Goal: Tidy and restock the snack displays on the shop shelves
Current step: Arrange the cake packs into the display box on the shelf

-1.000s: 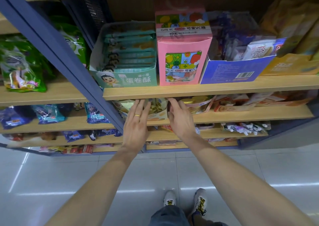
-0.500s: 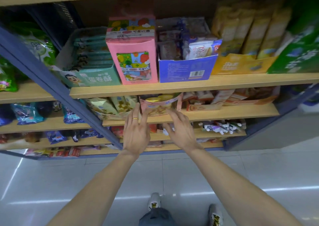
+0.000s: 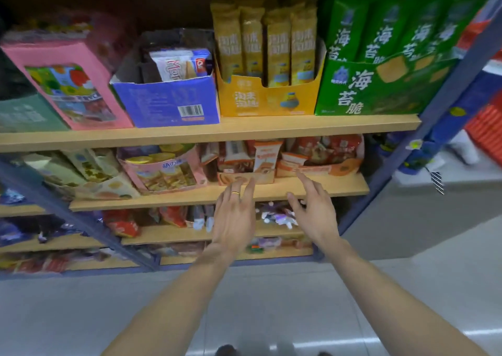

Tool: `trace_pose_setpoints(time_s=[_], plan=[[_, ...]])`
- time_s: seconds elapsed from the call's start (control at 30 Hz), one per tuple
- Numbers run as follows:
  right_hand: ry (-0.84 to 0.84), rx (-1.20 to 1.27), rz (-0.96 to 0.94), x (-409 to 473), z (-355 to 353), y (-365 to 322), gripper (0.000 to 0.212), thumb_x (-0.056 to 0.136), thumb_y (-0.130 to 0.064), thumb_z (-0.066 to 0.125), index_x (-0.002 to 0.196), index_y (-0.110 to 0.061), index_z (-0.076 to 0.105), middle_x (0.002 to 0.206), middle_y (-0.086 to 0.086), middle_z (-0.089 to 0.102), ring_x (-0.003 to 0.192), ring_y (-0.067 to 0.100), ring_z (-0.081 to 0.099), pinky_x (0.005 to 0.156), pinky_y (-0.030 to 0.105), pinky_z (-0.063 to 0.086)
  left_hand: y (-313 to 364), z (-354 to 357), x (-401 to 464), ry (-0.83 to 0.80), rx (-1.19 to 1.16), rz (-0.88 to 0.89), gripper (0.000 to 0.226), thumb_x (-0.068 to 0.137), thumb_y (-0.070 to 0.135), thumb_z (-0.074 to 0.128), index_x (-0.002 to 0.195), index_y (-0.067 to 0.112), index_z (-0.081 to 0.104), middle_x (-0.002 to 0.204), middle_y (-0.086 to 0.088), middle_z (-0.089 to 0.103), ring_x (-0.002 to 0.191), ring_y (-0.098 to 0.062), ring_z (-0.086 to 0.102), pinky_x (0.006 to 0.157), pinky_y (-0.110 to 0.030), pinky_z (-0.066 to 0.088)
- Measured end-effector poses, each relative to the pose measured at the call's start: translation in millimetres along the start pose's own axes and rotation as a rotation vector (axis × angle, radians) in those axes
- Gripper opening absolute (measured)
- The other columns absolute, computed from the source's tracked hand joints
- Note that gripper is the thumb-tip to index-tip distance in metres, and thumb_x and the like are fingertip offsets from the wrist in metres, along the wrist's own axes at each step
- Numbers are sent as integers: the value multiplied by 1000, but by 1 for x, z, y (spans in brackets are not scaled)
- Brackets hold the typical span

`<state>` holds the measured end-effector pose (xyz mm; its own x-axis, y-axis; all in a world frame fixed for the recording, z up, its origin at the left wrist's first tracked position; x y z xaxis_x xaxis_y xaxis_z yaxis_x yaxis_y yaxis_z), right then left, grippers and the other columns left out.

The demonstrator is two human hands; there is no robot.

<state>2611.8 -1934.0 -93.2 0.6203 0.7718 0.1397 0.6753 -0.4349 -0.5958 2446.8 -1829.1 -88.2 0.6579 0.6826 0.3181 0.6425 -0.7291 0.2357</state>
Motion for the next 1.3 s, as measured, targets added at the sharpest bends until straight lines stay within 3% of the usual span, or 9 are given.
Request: trace_pose_setpoints(time_s=[0.23, 0.37, 0.47, 0.63, 0.77, 0.87, 1.03, 1.2, 1.3], plan=[[264, 149, -236, 46, 61, 21, 47, 100, -41, 58, 143, -26, 48, 134, -5, 57, 119, 13, 55, 94, 33, 51, -33, 76, 31, 297, 3, 69, 38, 102, 17, 55, 140, 14, 51, 134, -9, 52, 122, -28, 53, 99, -40, 49], [401, 141, -353, 69, 98, 42, 39, 97, -41, 62, 133, -29, 51, 120, -9, 57, 85, 7, 60, 73, 33, 56, -39, 117, 46, 458, -26, 173, 32, 106, 19, 52, 137, 11, 55, 125, -8, 53, 111, -22, 56, 90, -32, 53], [490, 163, -425, 85, 121, 57, 38, 95, -40, 65, 129, -31, 50, 107, -10, 56, 80, 8, 59, 67, 35, 56, -48, 145, 55, 563, -58, 210, 29, 106, 22, 54, 133, 12, 56, 121, -6, 53, 104, -19, 58, 79, -23, 51], [653, 255, -466, 95, 140, 77, 35, 91, -39, 71, 120, -31, 52, 89, -13, 57, 69, 5, 57, 66, 32, 54, -59, 170, 57, 687, -142, 237, 32, 103, 21, 60, 134, 17, 53, 122, -1, 52, 105, -12, 55, 87, -13, 37], [676, 260, -442, 94, 144, 77, 37, 90, -43, 71, 119, -34, 50, 87, -14, 57, 67, 2, 57, 65, 31, 56, -60, 170, 56, 628, -271, 170, 40, 100, 27, 64, 136, 25, 47, 125, 5, 48, 91, -6, 51, 73, -3, 39], [652, 269, -414, 89, 139, 72, 38, 89, -45, 71, 120, -35, 50, 90, -16, 56, 70, 2, 58, 67, 34, 58, -61, 164, 51, 580, -289, 135, 44, 99, 31, 66, 137, 30, 44, 125, 8, 49, 93, -8, 57, 66, -4, 39], [677, 317, -410, 86, 118, 51, 38, 89, -47, 69, 120, -31, 55, 101, -17, 59, 77, 1, 60, 74, 34, 59, -62, 142, 50, 628, -351, 50, 41, 99, 35, 66, 134, 31, 46, 106, 12, 59, 85, 0, 54, 69, -6, 43], [627, 334, -368, 82, 127, 43, 41, 92, -43, 69, 128, -30, 54, 111, -14, 60, 79, 1, 62, 80, 36, 59, -54, 136, 54, 652, -398, 17, 45, 98, 41, 64, 139, 31, 47, 111, 12, 58, 95, -8, 61, 84, -25, 51], [699, 303, -353, 79, 120, 50, 34, 92, -39, 68, 122, -35, 54, 110, -18, 58, 87, 2, 62, 77, 32, 59, -47, 132, 56, 654, -376, 35, 45, 98, 42, 64, 139, 31, 47, 115, 13, 56, 96, -6, 61, 81, -19, 45]])
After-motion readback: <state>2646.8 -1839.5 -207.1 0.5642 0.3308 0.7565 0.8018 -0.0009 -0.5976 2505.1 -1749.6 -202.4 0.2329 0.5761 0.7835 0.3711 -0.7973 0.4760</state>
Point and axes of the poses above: each hand's wrist, its own x-axis towards the middle knuckle, its own z-axis out of the palm, y = z × x, the point moved 5 cm from there along x, towards the middle knuckle
